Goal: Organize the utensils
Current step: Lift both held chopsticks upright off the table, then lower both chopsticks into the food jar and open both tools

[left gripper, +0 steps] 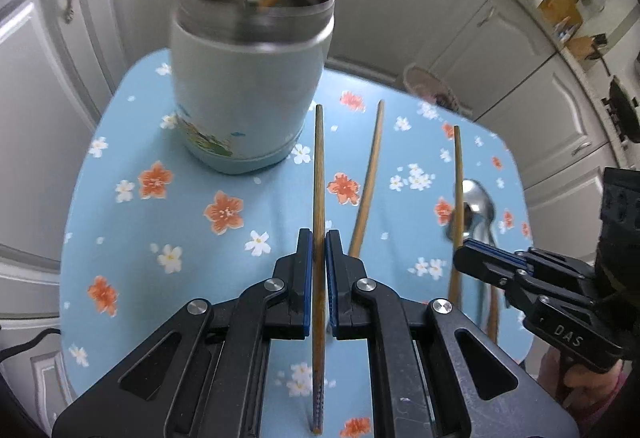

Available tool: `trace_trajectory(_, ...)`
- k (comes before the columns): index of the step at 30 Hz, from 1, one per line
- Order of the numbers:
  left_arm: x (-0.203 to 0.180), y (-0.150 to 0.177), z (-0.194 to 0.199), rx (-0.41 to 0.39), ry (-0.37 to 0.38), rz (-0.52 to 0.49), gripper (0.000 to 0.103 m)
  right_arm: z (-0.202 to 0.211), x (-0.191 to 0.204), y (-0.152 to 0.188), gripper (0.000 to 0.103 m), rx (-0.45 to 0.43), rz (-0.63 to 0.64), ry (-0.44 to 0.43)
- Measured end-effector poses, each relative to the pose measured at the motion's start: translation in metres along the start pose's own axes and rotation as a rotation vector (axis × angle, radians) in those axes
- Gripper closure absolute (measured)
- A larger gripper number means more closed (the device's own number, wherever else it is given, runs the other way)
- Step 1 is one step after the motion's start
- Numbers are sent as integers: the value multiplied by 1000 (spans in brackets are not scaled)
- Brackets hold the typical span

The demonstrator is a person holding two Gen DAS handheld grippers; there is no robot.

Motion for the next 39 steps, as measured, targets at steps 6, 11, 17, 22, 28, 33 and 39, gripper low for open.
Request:
trace_trajectory(6, -9, 3, 38, -74, 30, -20, 98, 22, 26, 2, 97, -33, 60, -22)
trace_trajectory(11, -11, 3, 65, -125, 64, -30, 98, 38, 46, -2, 97, -62, 116, -26)
trace_trajectory(17, -14, 6, 79, -163, 69, -38, 98, 54, 64, -6, 98, -89, 161, -25)
trace_trajectory(22, -19, 7, 97, -200, 80, -50, 98, 62, 80, -11, 98, -104, 209, -10)
trace_trajectory(28, -17, 3, 112, -236, 81, -45, 98, 70, 87, -19, 98, -118, 241, 9)
trace_trajectory(33, -15, -7, 127, -269, 76, -45, 98, 78, 96, -33, 98, -131, 274, 30)
trace_trajectory(39, -6, -34, 153, -317, 49, -32, 98, 92, 113, -64, 98, -169, 318, 48)
Point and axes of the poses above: each gripper's, at about its wrist camera, not at the fingertips, and z roughly against the way its jaws point, x to its left, y to its underside, the point moved 10 cm from there along -z, roughly the way its jaws point, and after that the axes turned 2 degrees about -y, right-handed, at the moved point
